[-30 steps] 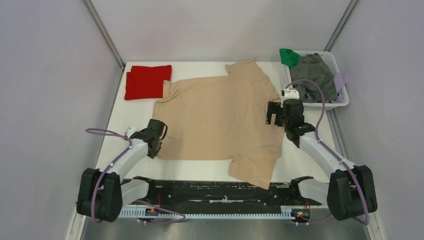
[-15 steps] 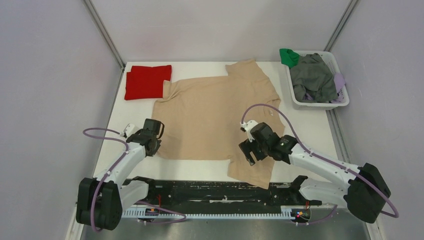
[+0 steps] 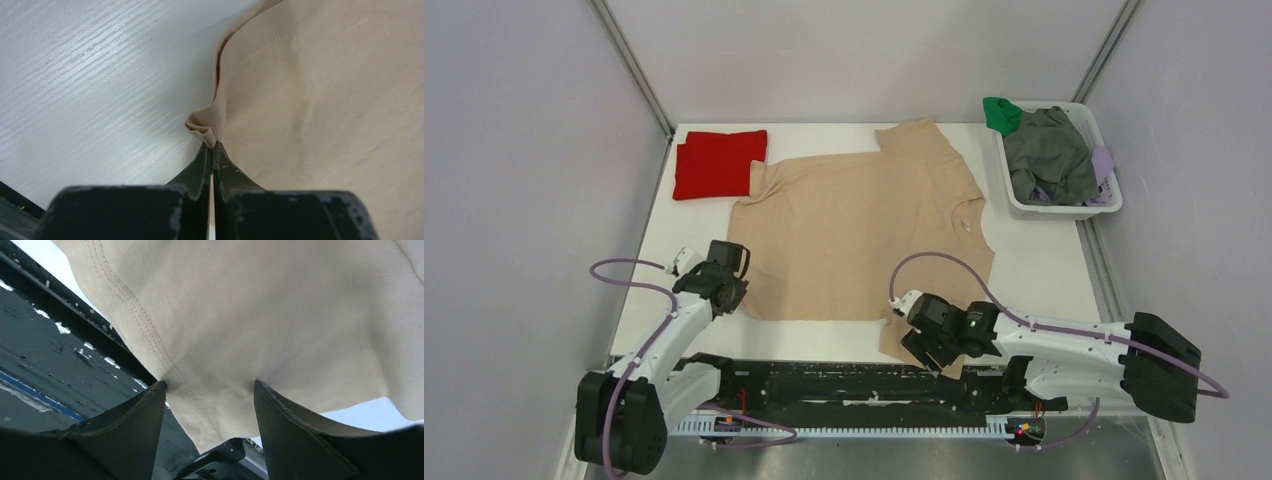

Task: Fold and stack the t-shirts
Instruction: Grab the side of the flattened tshirt closest away from the robot with both arms

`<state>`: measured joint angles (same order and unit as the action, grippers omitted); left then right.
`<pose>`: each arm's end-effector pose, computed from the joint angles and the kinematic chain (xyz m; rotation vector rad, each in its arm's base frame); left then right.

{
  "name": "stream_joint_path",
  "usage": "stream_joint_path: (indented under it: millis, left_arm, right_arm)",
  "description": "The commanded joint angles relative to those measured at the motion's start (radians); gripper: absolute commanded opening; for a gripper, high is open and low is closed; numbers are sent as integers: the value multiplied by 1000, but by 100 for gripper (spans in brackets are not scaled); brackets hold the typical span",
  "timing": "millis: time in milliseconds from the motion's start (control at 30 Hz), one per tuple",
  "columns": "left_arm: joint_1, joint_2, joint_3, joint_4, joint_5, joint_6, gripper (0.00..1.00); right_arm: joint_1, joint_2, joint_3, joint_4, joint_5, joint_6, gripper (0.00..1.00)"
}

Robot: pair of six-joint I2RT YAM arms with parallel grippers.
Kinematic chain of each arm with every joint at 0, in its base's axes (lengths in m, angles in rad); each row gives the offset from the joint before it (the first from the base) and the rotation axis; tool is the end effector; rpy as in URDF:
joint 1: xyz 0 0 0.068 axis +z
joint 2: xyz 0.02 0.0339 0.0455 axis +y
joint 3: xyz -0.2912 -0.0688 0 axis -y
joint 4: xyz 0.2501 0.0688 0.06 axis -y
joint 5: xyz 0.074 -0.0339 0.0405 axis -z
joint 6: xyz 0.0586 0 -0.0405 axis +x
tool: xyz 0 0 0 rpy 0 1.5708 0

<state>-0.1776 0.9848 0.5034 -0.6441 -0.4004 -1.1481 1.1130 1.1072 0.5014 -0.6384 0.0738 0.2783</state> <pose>0.1650 -0.0064 0.1780 -1.2930 2.2010 0.0526 0.0799 0.1524 0.1554 -1.1337 2.5995 0.2191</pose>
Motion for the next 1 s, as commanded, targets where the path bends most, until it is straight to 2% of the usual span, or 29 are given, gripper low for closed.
stream_joint_path:
  millis: [0, 133, 267, 333, 467, 600, 700, 833, 967]
  left_arm:
    - [6, -29, 4, 2, 17, 63, 2]
    - [6, -42, 10, -15, 6, 69, 2]
    - [6, -65, 10, -32, 7, 67, 2]
    - [6, -80, 15, -59, 10, 67, 2]
    - [6, -135, 27, -160, -11, 46, 2]
    - [6, -231, 25, -268, -45, 12, 2]
    - [6, -307, 5, -281, -27, 26, 2]
    - [6, -316, 5, -264, 24, 51, 2]
    - [6, -276, 22, -212, 41, 56, 2]
  right_arm:
    - [78, 59, 6, 11, 81, 104, 65]
    - [84, 94, -4, 14, 164, 169, 49]
    - [84, 79, 0, 8, 196, 186, 17]
    - [84, 62, 8, -4, 184, 189, 8]
    - [88, 16, 19, -68, 130, 198, 0]
    - [115, -42, 31, -146, 64, 224, 0]
    - [121, -85, 24, -135, 17, 229, 0]
    - [114, -95, 43, -95, 98, 231, 0]
    - [52, -84, 99, -56, 216, 205, 0]
